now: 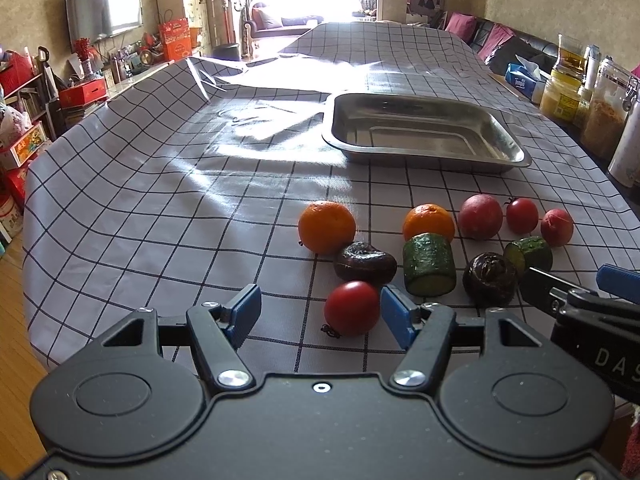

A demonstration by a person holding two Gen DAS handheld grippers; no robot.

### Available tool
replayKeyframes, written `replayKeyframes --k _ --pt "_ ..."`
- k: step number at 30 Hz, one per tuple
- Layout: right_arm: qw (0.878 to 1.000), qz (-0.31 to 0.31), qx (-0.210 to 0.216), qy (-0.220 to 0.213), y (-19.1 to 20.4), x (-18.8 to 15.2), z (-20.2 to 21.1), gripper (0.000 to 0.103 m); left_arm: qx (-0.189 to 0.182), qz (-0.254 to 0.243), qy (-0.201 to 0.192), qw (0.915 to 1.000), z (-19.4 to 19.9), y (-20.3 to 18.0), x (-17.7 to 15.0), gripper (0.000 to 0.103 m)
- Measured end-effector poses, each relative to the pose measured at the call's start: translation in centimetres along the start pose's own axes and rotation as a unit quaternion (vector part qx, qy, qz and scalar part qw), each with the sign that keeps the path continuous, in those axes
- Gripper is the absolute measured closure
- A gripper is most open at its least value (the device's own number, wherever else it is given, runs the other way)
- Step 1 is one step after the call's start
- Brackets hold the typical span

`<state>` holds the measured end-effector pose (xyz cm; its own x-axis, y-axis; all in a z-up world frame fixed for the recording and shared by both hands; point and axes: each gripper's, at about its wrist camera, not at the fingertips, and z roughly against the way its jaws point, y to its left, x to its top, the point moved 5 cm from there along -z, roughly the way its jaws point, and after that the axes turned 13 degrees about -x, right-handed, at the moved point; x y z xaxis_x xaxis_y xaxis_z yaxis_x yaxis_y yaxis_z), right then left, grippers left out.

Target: Organize fruits

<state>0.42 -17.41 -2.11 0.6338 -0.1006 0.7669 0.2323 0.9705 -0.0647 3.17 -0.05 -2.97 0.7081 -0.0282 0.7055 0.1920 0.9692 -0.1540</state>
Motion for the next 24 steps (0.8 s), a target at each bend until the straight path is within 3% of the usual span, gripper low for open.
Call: replayKeyframes --k 24 --pt "1.000 0.011 -0.005 -0.012 0.67 -0.16 0.15 0.024 0.004 -0.016 0.000 0.9999 -0.07 -0.12 0.06 0.035"
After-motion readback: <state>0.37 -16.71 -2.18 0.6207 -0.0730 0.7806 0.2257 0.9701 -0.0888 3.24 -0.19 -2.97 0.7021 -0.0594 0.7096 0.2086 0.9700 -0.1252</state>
